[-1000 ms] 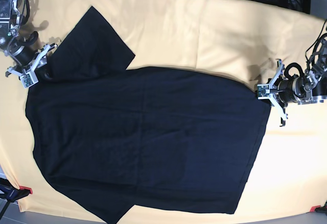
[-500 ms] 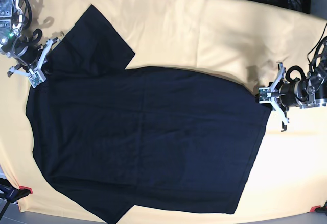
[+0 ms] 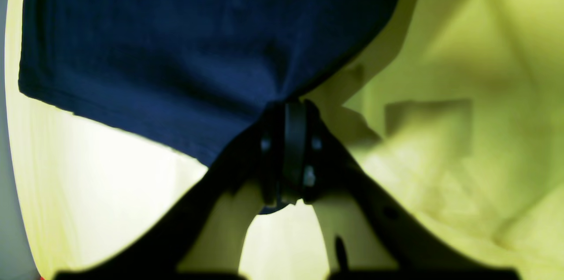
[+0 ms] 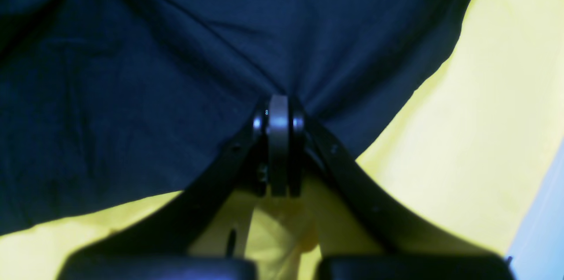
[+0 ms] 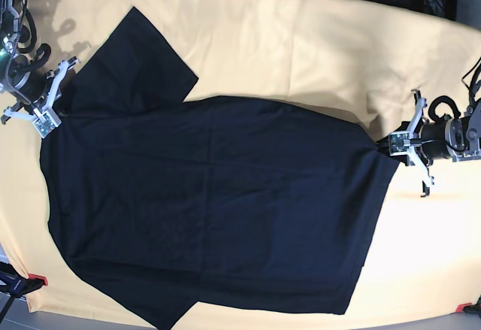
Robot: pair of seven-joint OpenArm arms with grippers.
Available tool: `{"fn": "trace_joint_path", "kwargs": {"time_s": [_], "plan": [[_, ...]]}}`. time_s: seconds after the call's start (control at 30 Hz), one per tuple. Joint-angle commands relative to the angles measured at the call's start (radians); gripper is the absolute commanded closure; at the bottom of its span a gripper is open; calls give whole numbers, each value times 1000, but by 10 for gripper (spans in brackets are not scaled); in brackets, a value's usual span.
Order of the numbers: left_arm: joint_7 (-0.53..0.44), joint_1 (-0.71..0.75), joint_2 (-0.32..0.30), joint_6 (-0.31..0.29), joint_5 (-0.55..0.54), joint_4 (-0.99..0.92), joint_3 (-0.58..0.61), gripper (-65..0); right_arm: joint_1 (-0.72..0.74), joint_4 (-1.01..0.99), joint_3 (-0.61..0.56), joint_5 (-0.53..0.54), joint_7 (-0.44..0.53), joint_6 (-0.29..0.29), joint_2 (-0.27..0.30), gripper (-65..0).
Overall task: Fold the T-shirt properly
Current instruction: 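Drag the shirt with both grippers toward the robot to flatten it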
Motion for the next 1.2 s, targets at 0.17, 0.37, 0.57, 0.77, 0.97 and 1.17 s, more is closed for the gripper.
{"fn": "trace_joint_path", "kwargs": {"time_s": [0.17, 0.37, 0.57, 0.77, 0.97, 1.17], "plan": [[-14, -19, -57, 7, -24, 19, -14, 0, 5, 17, 11, 13, -2, 5, 68, 0], [16, 38, -125, 7, -87, 118, -14, 0, -56, 43, 12, 30, -14, 29, 115, 0], [62, 126, -193, 7, -86, 228, -14, 0, -153, 128, 31, -12, -17, -8, 138, 0], [116, 173, -223, 7, -87, 267, -14, 0, -275, 181, 108, -18, -19, -21, 138, 0], [114, 227, -249, 7, -91, 320, -14, 0, -399, 195, 239, 42, -31, 9, 138, 0], [142, 282, -314, 7, -117, 421, -14, 0, -497, 203, 319, 118, -58, 45, 138, 0]]}}
